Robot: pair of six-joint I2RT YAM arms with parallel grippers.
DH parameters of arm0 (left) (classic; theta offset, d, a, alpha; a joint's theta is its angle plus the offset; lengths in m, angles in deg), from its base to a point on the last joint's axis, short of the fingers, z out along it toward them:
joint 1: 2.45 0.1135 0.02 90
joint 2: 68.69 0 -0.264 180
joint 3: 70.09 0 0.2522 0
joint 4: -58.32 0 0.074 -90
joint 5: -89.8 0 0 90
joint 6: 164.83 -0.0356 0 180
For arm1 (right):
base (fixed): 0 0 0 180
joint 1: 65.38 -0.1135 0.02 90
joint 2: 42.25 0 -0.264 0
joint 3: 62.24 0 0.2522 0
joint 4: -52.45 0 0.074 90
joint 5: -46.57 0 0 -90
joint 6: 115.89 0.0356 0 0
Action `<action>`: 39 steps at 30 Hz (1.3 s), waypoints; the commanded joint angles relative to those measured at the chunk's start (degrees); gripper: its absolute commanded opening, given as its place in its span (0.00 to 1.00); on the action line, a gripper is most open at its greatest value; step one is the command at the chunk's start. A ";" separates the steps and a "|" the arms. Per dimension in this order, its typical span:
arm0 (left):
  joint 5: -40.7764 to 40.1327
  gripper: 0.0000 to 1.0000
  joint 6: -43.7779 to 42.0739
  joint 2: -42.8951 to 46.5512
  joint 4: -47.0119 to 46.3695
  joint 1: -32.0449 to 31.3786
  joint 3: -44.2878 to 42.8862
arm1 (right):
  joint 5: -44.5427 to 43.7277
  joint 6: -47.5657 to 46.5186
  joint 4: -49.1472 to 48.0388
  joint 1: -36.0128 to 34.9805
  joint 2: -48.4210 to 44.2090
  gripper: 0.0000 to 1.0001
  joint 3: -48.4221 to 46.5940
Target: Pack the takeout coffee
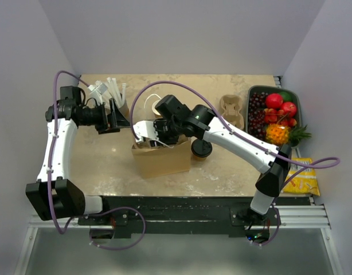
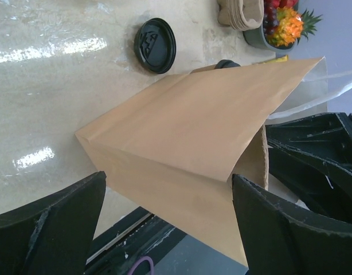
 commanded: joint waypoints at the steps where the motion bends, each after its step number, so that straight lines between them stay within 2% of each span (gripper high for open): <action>1: -0.30 0.95 0.87 -0.57 -0.71 -2.02 -3.04 | -0.93 0.86 -1.68 -0.53 -0.80 0.00 -1.99; 17: -14.10 0.97 -10.47 -1.45 8.26 -4.67 -8.76 | -5.41 1.13 -1.34 -0.62 -1.32 0.00 -2.08; 28: -11.38 0.91 -12.05 -2.76 8.25 -4.67 -9.11 | -5.23 -2.65 1.65 -0.62 -2.82 0.00 -1.55; 33: -5.32 0.89 -13.54 -3.21 7.38 -4.67 -13.24 | -4.36 -5.90 4.46 -0.62 -1.07 0.00 -1.28; 39: 0.13 0.90 -10.47 -1.71 2.55 -4.67 -11.75 | -2.25 -8.63 6.31 -0.62 2.45 0.00 -1.46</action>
